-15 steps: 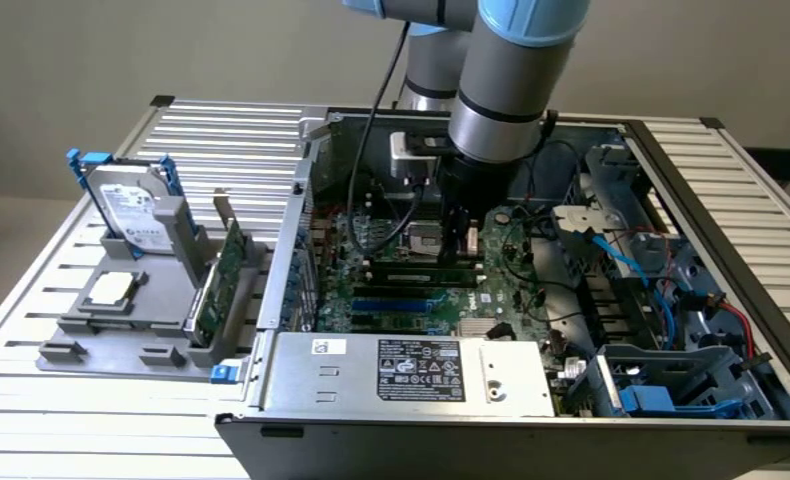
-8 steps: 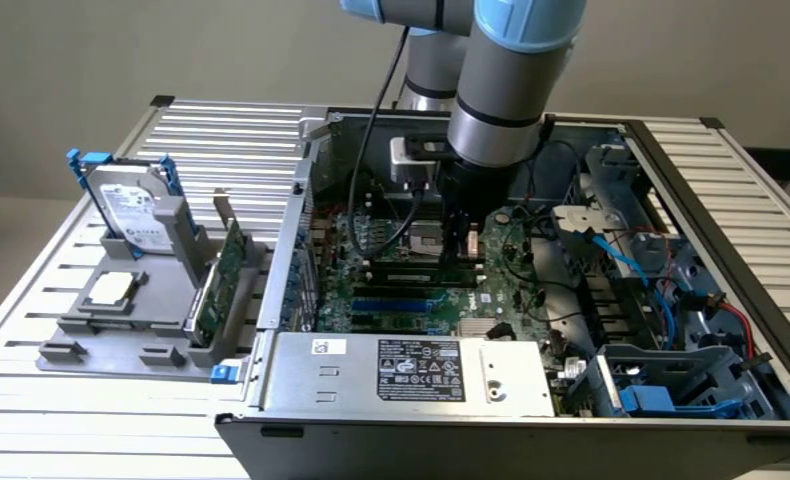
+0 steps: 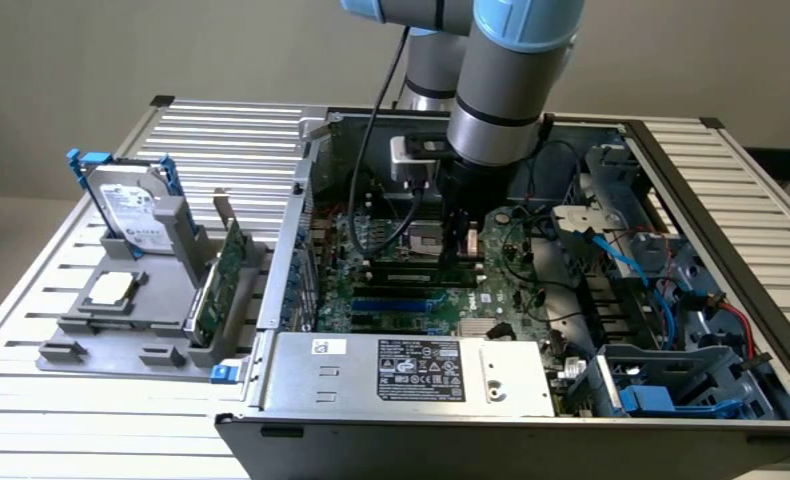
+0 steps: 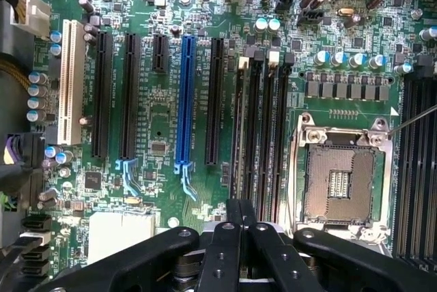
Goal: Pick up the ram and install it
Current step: 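Press down the ram until it locks into place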
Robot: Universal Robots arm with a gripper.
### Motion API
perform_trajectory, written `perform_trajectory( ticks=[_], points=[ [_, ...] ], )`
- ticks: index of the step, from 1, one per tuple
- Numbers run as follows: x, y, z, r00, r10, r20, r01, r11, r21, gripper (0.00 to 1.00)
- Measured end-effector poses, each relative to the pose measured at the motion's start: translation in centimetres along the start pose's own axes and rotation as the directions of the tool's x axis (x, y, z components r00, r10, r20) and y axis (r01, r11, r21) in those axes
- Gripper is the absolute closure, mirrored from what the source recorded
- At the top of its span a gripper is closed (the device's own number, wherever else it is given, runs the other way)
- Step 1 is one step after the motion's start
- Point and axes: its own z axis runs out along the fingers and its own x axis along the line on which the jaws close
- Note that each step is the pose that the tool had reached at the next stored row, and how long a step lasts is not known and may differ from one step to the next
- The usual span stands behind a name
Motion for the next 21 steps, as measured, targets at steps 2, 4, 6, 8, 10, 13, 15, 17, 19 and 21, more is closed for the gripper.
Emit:
perform_trajectory(
  ticks=[2,4,6,8,10,13,15,17,19,21],
  points=[
    [0.0,-0.04,0.03,1.0000,0.000,-0.0001,0.000,1.0000,-0.0001,0.89],
    [0.0,-0.07,0.12,1.0000,0.000,-0.0001,0.000,1.0000,0.0000,0.89],
    [0.0,-0.10,0.24,1.0000,0.000,-0.0002,0.000,1.0000,-0.0001,0.89],
    [0.0,-0.12,0.37,1.0000,0.000,-0.0002,0.000,1.0000,0.0000,0.89],
    [0.0,-0.13,0.48,1.0000,0.000,-0.0009,0.000,1.0000,-0.0003,0.89],
    [0.0,-0.15,0.70,1.0000,0.000,-0.0011,0.000,1.0000,-0.0001,0.89],
    [-0.1,-0.15,0.75,1.0000,0.000,-0.0006,0.000,1.0000,0.0003,0.89],
    [-0.1,-0.12,0.03,1.0000,0.000,0.0012,0.000,1.0000,0.0009,0.89],
    [-0.1,-0.02,-0.77,1.0000,0.000,-0.0001,0.000,1.0000,0.0003,0.89],
    [-0.1,0.22,-1.28,1.0000,0.000,-0.0001,0.000,1.0000,0.0003,0.89]
  ],
)
